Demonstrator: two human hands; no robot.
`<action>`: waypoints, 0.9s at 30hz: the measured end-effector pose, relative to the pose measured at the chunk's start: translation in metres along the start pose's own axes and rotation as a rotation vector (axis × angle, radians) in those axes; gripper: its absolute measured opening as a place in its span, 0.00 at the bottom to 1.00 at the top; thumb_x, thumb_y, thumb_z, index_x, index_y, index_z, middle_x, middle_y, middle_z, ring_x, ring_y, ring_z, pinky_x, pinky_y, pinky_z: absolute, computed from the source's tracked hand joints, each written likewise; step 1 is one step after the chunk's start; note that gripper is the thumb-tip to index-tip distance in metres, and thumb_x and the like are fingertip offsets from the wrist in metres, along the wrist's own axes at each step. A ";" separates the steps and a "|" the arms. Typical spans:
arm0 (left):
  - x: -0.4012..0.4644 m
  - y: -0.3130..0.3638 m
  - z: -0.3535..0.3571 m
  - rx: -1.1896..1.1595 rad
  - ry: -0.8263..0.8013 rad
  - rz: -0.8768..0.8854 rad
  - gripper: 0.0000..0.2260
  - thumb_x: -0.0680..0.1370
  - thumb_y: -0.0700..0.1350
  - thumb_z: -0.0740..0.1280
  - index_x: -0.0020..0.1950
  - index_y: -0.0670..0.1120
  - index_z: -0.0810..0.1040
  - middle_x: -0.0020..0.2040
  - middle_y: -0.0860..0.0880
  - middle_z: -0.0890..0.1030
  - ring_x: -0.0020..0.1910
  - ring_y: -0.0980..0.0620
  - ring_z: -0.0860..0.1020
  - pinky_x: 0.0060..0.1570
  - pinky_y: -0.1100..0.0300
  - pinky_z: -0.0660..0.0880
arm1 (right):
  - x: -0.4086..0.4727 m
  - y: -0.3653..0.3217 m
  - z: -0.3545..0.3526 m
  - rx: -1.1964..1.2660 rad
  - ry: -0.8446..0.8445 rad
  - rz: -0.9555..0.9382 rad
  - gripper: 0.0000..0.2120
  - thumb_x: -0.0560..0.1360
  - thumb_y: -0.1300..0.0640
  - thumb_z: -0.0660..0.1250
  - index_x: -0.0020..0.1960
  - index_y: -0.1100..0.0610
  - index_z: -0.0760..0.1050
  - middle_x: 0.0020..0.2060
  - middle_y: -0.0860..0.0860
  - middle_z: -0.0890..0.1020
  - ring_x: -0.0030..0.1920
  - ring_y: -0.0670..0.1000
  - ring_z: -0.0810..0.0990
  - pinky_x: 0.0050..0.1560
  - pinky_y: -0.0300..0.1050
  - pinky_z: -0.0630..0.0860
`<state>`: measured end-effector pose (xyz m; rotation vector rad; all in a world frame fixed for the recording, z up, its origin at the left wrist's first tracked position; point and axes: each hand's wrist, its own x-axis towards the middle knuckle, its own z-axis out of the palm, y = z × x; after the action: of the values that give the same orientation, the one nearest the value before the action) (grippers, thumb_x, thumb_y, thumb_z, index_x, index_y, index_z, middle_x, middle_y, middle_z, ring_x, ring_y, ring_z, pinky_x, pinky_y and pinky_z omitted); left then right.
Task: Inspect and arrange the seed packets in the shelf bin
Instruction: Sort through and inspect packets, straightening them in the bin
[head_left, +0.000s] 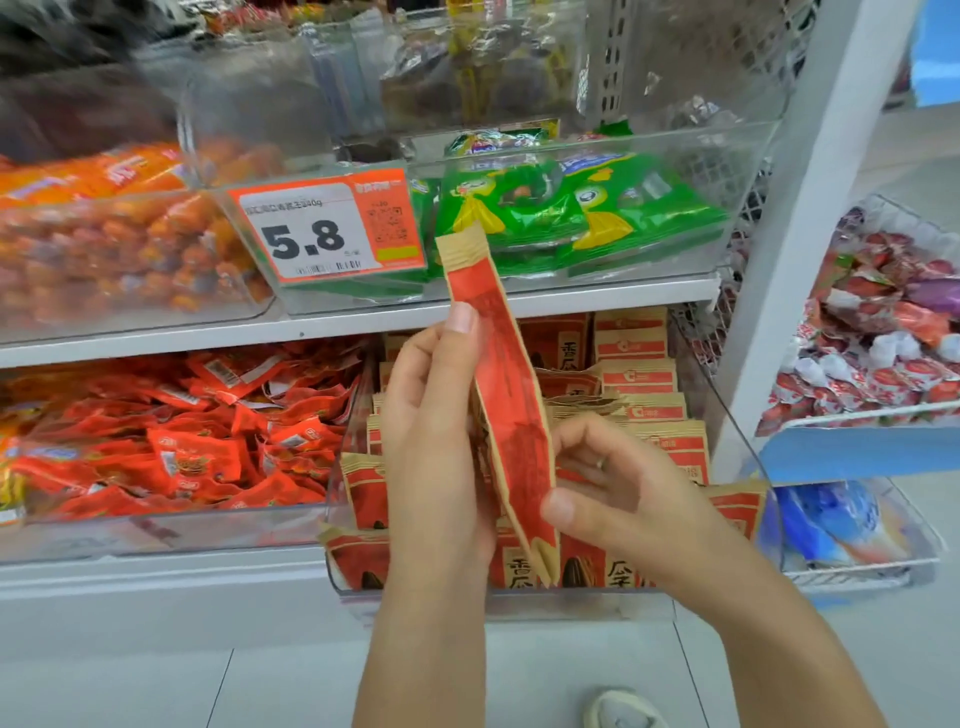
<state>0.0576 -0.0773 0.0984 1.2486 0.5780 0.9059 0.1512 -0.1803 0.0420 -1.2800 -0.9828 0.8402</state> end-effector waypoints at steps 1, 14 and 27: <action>-0.001 0.000 -0.001 -0.006 -0.021 -0.013 0.18 0.68 0.56 0.73 0.50 0.45 0.76 0.44 0.48 0.78 0.41 0.53 0.75 0.41 0.62 0.71 | 0.000 -0.001 0.000 0.020 -0.002 0.000 0.25 0.59 0.37 0.78 0.47 0.52 0.77 0.48 0.40 0.83 0.55 0.44 0.81 0.55 0.40 0.77; -0.006 -0.026 -0.010 0.334 -0.468 0.029 0.10 0.69 0.52 0.76 0.48 0.53 0.82 0.45 0.56 0.85 0.45 0.58 0.83 0.45 0.69 0.77 | -0.008 -0.015 -0.021 0.057 0.514 -0.128 0.26 0.61 0.46 0.74 0.49 0.63 0.74 0.44 0.48 0.85 0.49 0.48 0.84 0.43 0.37 0.78; -0.006 -0.035 -0.008 0.611 -0.420 0.254 0.07 0.80 0.49 0.65 0.47 0.56 0.82 0.40 0.54 0.84 0.41 0.50 0.82 0.44 0.46 0.79 | -0.008 -0.012 -0.025 -0.047 0.541 -0.096 0.25 0.63 0.47 0.75 0.49 0.64 0.74 0.45 0.53 0.85 0.48 0.50 0.85 0.42 0.39 0.79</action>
<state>0.0571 -0.0795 0.0624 2.0400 0.3687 0.6538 0.1706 -0.1985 0.0523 -1.3888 -0.6238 0.3630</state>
